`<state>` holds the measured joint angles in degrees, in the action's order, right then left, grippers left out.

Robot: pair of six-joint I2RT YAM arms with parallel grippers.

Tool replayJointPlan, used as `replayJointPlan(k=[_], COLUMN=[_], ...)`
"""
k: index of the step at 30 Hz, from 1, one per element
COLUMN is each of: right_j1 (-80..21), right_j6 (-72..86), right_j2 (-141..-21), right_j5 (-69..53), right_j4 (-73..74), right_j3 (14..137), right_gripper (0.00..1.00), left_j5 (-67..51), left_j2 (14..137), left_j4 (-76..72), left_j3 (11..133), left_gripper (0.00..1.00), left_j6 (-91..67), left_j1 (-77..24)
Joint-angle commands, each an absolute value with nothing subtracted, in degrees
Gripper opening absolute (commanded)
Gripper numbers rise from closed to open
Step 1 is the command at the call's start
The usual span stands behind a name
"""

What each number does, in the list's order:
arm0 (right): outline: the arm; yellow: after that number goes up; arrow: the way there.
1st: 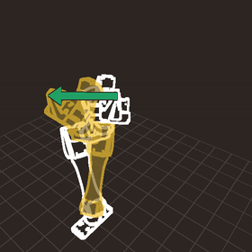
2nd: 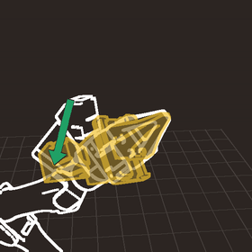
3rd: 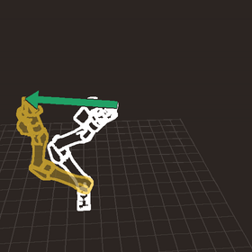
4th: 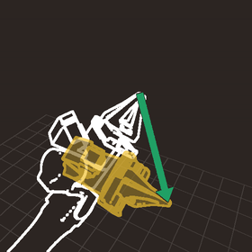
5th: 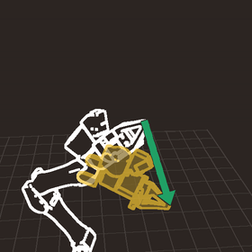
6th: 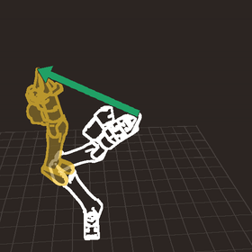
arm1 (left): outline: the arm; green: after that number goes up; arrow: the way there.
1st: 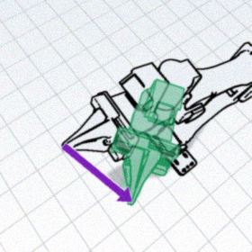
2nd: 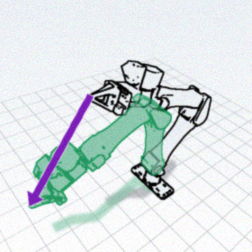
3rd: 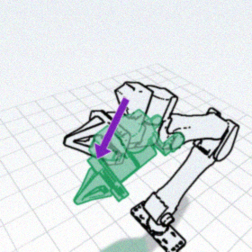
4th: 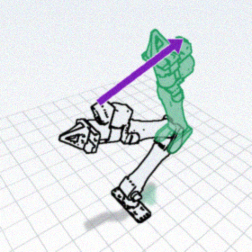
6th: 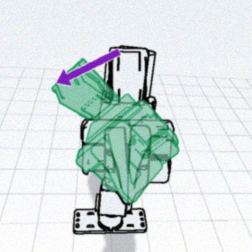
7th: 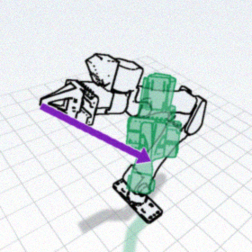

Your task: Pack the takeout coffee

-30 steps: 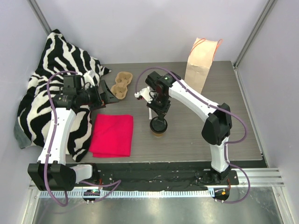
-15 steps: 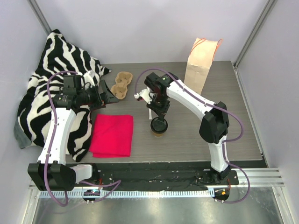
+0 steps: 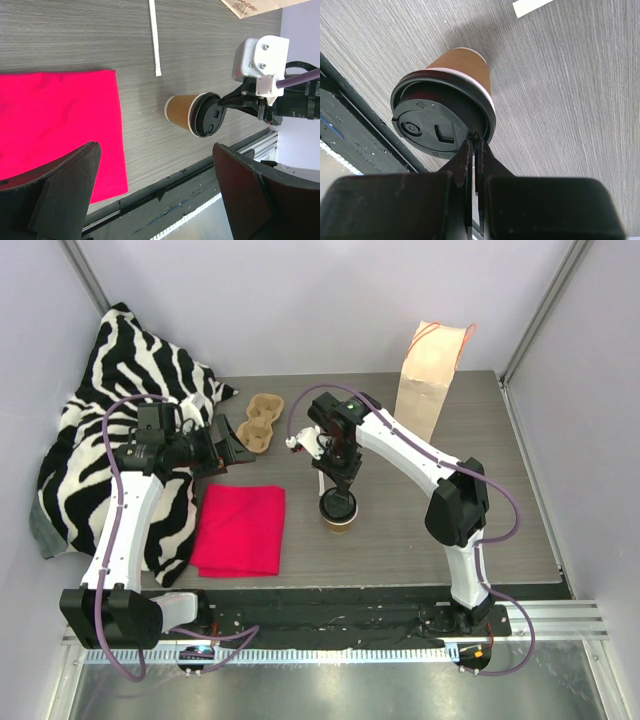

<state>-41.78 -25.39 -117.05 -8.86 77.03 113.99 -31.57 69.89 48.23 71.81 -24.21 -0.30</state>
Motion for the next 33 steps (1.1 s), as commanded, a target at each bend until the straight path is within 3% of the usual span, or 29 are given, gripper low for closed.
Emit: replayJointPlan(k=[1,9,16,26,33], right_j1=[-41.9,-41.9,-41.8,-41.5,-41.3], right_j6=[-26.3,-26.5,-26.5,-26.5,-27.2], right_j2=[-117.5,-117.4,-118.3,-117.1,-114.2], right_j5=[-8.9,-8.7,-9.1,-9.1,-10.4], right_j4=[86.3,86.3,86.3,86.3,86.3], right_j3=[115.7,113.6,114.7,116.4,119.8], right_gripper=[0.01,0.04,0.26,0.41,0.60], left_j5=[-33.0,-33.1,-33.0,-34.0,-37.2], left_j2=[68.7,68.9,69.1,69.8,67.9], left_j4=[46.6,46.1,46.3,46.1,42.7], left_j3=[72.1,71.8,72.2,72.6,72.0], left_gripper=[1.00,1.00,1.00,1.00,1.00], left_j6=[-24.2,-24.3,-24.3,-24.1,-22.0], left_j1=[-0.3,-0.3,-0.3,-0.3,-0.3])
